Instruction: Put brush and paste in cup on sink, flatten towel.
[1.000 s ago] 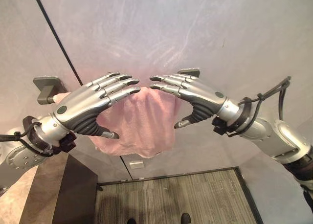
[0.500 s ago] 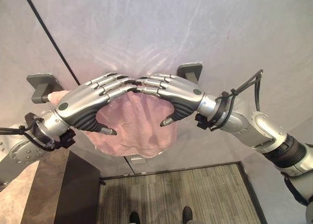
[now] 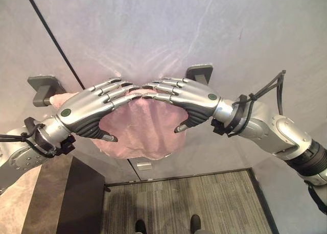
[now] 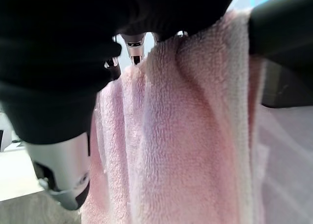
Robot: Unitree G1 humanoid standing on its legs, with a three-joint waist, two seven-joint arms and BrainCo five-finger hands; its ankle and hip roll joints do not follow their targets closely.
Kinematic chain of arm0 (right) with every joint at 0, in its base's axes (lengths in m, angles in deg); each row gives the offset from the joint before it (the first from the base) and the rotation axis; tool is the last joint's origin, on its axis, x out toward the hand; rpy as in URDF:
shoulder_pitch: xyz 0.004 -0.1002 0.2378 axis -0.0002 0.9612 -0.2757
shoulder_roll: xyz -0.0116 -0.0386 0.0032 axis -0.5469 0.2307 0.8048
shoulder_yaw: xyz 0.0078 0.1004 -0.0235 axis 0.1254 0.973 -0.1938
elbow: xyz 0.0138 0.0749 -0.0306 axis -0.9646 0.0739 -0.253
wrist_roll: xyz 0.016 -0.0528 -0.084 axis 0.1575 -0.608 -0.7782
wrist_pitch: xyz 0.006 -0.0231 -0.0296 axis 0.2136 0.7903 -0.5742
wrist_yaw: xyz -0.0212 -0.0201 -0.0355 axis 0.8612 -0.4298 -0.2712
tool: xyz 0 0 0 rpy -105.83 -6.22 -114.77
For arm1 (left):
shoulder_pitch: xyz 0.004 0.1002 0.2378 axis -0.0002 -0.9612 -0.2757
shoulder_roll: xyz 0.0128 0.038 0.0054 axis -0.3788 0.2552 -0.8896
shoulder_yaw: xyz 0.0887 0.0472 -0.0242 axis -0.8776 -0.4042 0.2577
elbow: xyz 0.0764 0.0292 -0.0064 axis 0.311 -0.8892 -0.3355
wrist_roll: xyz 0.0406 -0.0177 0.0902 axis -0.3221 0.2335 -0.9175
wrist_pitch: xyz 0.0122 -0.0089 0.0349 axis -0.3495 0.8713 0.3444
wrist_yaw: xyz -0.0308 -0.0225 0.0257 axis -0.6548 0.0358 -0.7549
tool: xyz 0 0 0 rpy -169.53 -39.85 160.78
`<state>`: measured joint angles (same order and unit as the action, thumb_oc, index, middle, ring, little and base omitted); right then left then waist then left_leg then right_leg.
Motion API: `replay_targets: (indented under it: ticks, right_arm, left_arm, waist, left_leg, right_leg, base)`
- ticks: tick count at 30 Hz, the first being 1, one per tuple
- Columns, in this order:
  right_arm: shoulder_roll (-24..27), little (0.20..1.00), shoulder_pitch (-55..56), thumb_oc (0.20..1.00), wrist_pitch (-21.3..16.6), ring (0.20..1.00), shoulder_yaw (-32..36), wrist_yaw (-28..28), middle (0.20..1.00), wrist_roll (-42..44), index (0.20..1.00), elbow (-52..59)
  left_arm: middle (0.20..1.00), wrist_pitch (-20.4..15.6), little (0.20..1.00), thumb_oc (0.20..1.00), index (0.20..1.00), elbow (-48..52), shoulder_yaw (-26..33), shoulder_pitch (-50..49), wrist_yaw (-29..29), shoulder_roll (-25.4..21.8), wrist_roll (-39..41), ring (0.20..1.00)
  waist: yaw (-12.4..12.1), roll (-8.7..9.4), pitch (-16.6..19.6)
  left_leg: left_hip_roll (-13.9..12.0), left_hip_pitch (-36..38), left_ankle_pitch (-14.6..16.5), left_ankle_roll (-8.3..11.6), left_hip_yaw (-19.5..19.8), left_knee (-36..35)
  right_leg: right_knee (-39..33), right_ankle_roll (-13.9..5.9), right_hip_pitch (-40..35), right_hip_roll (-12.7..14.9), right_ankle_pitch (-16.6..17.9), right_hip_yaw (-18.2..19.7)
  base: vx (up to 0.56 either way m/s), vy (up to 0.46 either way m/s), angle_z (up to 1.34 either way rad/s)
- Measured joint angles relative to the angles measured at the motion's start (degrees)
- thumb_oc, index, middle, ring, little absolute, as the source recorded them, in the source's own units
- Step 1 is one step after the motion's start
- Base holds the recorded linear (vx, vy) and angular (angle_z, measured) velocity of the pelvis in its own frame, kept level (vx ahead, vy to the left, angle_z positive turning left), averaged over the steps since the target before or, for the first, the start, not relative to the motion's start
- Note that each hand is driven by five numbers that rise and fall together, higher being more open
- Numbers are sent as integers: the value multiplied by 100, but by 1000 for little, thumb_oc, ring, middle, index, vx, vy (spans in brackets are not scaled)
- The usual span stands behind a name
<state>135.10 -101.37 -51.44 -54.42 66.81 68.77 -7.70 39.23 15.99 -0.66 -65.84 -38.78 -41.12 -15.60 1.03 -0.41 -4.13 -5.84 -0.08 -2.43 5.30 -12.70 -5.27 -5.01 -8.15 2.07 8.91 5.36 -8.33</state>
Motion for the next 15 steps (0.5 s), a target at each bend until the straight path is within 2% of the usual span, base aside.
replay_targets:
  ticks: [2, 5, 8, 15]
  right_arm:
    - [3, 1000, 193, 1000, -7, 1000, 96, -55, 1000, 1, 1000, 41]
    - [-9, 1000, 626, 1000, -108, 1000, 283, -64, 1000, 245, 1000, 89]
    - [-12, 1000, 883, 1000, -143, 1000, 350, -80, 1000, 463, 1000, -9]
    - [1, 1000, 1056, 1000, -215, 1000, 399, -120, 1000, 314, 1000, -320]
  left_arm:
    - [1000, -46, 1000, 1000, 1000, -70, 39, -69, 42, 0, -27, 1000]
    - [1000, -89, 1000, 1000, 1000, -189, 231, -385, 54, 349, -34, 1000]
    - [1000, -89, 1000, 1000, 1000, -425, 218, -546, 54, 467, -33, 1000]
    - [1000, -91, 1000, 1000, 1000, -866, 199, -660, 81, 633, -41, 1000]
  waist:
    - [5, -26, 29]
    - [9, -99, 144]
    - [6, -152, 301]
    - [13, -133, 481]
  left_leg:
    - [-2, 5, -1, -1, -6, 3]
    - [-3, 5, 0, -1, -9, -6]
    - [-14, 1, 3, 1, -14, -20]
    - [-41, -1, 31, 8, -12, -23]
  right_leg:
    - [5, 4, -2, -2, 4, 1]
    - [7, 5, -2, -3, 5, 0]
    - [-31, 0, -13, -11, -1, -3]
    - [-39, -15, -15, -29, -13, -3]
  base:
    - [0, 0, 0]
    - [0, 0, 0]
    - [0, 0, 0]
    - [16, -3, -1]
